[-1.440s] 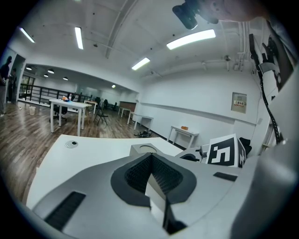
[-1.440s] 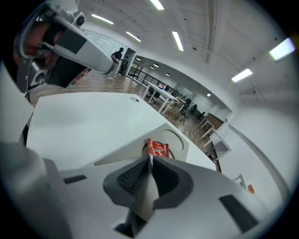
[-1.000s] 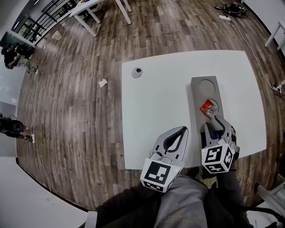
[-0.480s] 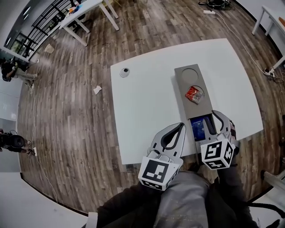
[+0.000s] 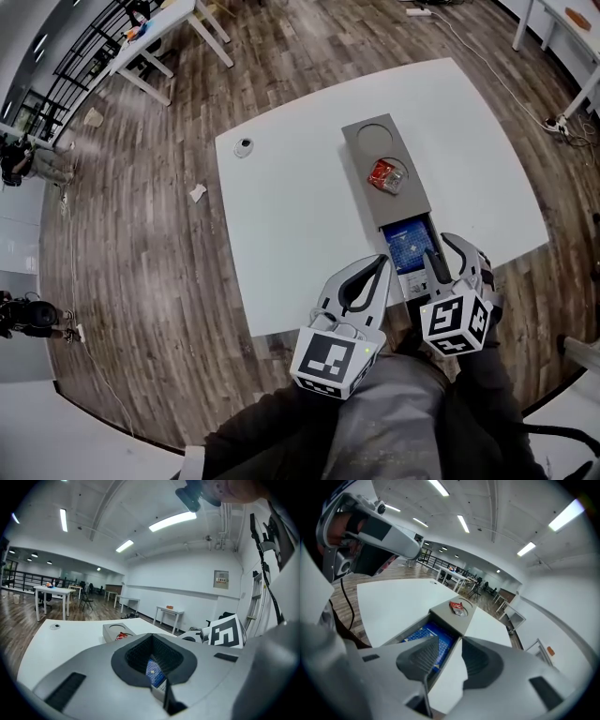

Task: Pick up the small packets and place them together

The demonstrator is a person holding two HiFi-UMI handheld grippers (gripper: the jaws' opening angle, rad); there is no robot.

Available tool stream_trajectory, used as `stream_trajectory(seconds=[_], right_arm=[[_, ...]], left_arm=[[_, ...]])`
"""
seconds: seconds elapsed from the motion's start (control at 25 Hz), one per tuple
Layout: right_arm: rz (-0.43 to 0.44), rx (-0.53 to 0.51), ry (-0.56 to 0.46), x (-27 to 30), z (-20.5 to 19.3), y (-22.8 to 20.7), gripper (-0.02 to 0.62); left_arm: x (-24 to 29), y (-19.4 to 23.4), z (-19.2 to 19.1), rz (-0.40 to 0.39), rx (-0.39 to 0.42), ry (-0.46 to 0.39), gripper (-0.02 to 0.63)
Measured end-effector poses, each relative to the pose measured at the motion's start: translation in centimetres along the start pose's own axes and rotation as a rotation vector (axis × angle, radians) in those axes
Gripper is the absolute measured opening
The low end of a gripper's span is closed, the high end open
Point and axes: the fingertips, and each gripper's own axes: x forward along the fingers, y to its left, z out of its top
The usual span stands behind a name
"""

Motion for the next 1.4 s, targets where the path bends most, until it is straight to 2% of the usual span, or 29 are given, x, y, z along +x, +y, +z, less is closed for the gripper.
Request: stream_trajectory(seconds=[0.32, 0.64, 1.04, 1.32, 1.4], right_arm=[[0.044, -0.002, -0.007, 0.0, 0.0, 0.9, 0.153], [0.160, 0.002, 0.023, 1.6, -0.6, 3.4, 0.155], [0.296, -0.009, 0.149, 5.1, -1.4, 6.1, 0.260], [0.364, -0.080, 0.277, 5.5, -2.3, 6.6, 0.258], [0.355, -0.123, 0.286, 5.5, -2.4, 6.4, 0.198]], left_arm=[[0.1, -0.3, 0.2, 0.005, 0.004, 0.007, 0.003], [0.8, 0.7, -0.8, 0.012, -0.020, 0.038, 0.003], [1.9, 4.3, -1.8, 0.045, -0.048, 0.074, 0.003], [2.8, 5.6, -2.4, 0.040, -0.071, 0.090, 0.003], [3.1, 5.6, -2.5, 0.034, -0.078, 0.094, 0.003]])
